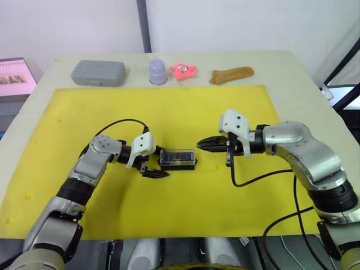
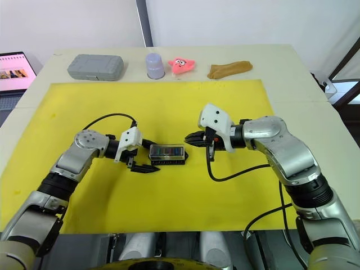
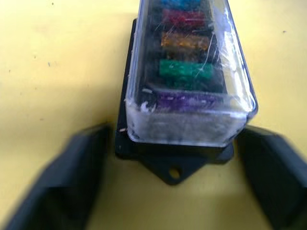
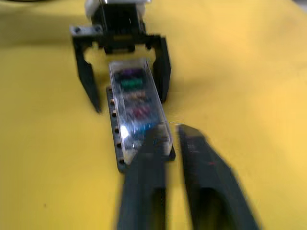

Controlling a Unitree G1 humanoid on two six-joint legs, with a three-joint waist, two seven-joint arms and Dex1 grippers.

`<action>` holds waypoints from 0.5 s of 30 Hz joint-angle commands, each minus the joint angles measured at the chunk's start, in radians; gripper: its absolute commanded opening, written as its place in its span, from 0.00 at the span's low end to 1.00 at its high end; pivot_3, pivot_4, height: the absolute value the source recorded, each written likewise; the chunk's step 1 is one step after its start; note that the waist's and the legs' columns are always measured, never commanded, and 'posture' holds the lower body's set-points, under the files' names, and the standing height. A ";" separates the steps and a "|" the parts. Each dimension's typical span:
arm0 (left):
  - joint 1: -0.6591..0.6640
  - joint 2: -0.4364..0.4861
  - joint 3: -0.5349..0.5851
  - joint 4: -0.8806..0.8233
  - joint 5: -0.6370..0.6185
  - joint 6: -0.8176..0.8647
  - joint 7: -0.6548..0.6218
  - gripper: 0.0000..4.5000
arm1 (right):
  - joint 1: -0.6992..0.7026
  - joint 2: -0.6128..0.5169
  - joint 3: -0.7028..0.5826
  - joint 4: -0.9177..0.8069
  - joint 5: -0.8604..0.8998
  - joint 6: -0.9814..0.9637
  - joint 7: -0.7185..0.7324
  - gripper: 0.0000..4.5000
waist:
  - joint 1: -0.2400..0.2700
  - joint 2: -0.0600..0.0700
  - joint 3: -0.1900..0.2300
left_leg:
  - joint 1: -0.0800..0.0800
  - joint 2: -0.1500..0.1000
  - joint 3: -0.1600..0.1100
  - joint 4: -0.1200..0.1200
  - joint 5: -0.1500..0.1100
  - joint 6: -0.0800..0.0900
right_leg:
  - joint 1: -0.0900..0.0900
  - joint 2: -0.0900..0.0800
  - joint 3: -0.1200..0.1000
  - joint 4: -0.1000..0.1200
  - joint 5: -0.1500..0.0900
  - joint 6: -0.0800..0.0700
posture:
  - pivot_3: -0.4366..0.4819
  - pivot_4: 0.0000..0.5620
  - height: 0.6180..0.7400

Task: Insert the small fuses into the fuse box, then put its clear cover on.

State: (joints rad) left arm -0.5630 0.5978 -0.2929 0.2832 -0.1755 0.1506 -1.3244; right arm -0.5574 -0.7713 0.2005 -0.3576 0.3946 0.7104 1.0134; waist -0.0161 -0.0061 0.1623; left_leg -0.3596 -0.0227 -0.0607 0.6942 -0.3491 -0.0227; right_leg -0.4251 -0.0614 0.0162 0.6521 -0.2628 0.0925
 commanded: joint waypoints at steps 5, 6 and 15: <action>0.052 0.205 0.094 -0.073 -0.011 0.082 -0.037 1.00 | 0.036 -0.135 -0.102 -0.020 0.009 -0.082 0.096 0.95 | -0.008 0.000 0.001 | 0.000 0.001 0.001 -0.002 0.000 0.000 | -0.001 0.000 0.001 -0.001 0.000 0.000 | 0.48 0.27 1.00; 0.071 0.239 0.119 -0.104 -0.032 0.104 -0.046 1.00 | 0.044 -0.161 -0.116 -0.015 0.010 -0.097 0.118 0.98 | -0.010 0.000 0.001 | 0.000 0.002 0.001 -0.003 0.000 0.000 | -0.002 0.000 0.002 -0.001 0.000 0.000 | 0.48 0.27 1.00; 0.234 0.475 0.485 -0.446 -0.270 0.401 -0.012 1.00 | 0.129 -0.369 -0.256 0.081 0.028 -0.206 0.306 0.98 | 0.007 -0.002 0.008 | -0.002 0.001 0.002 -0.007 0.000 0.000 | -0.003 -0.001 0.001 -0.005 0.000 0.000 | 0.48 0.27 1.00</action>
State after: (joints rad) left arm -0.3334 1.0502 0.1113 -0.0900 -0.3914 0.5074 -1.3483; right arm -0.4355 -1.1210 -0.0001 -0.2884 0.4153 0.5421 1.2884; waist -0.0093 -0.0081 0.1706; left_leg -0.3620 -0.0220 -0.0591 0.6872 -0.3492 -0.0227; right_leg -0.4280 -0.0636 0.0169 0.6462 -0.2629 0.0923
